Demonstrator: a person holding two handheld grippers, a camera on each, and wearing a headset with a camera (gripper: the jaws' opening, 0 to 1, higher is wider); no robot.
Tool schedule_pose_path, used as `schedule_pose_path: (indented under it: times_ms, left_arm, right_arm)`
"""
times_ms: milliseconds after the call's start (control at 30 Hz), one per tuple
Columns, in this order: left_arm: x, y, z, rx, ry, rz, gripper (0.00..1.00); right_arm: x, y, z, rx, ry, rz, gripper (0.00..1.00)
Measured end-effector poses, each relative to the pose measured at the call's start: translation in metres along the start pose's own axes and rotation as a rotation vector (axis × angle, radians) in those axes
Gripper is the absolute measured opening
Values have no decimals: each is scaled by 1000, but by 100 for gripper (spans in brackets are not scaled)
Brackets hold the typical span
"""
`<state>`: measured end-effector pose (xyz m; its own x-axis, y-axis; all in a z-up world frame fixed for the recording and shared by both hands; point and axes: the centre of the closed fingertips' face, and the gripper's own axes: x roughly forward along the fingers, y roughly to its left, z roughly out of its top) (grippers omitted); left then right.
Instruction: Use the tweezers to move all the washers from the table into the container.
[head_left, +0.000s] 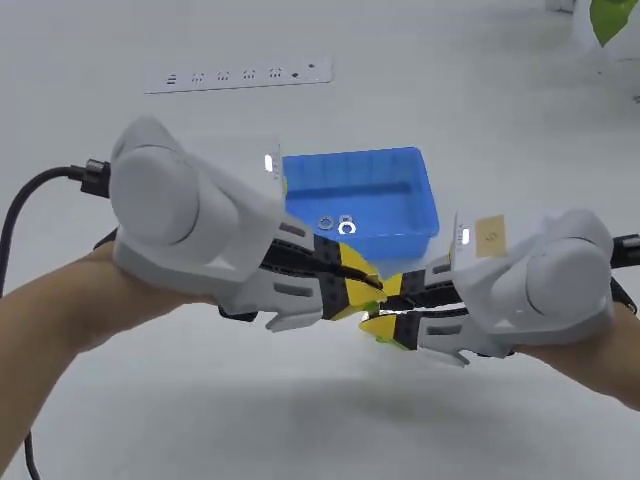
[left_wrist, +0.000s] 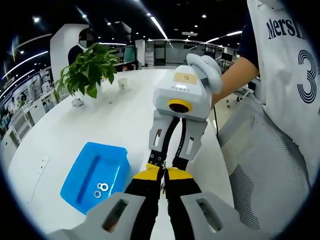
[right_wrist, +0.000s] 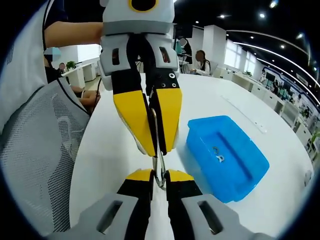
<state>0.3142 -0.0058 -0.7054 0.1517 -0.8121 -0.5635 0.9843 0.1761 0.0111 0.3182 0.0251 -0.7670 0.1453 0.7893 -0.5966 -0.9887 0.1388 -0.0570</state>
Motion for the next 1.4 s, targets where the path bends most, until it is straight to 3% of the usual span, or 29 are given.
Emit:
schedule_pose_path:
  times_ms: [267, 600, 867, 1400]
  left_arm:
    - [-18, 15, 16, -1, -47, 50, 7]
    - [-34, 34, 30, 42, -47, 65, 7]
    - [-37, 45, 35, 57, -55, 81, 7]
    - [-36, 81, 38, 46, -74, 112, 7]
  right_arm:
    - [-6, -15, 24, -4, -30, -25, 11]
    - [-8, -32, 49, 7, -84, -57, 11]
    - [-8, -45, 56, -14, -80, -68, 11]
    - [-3, -78, 61, -34, -79, -95, 11]
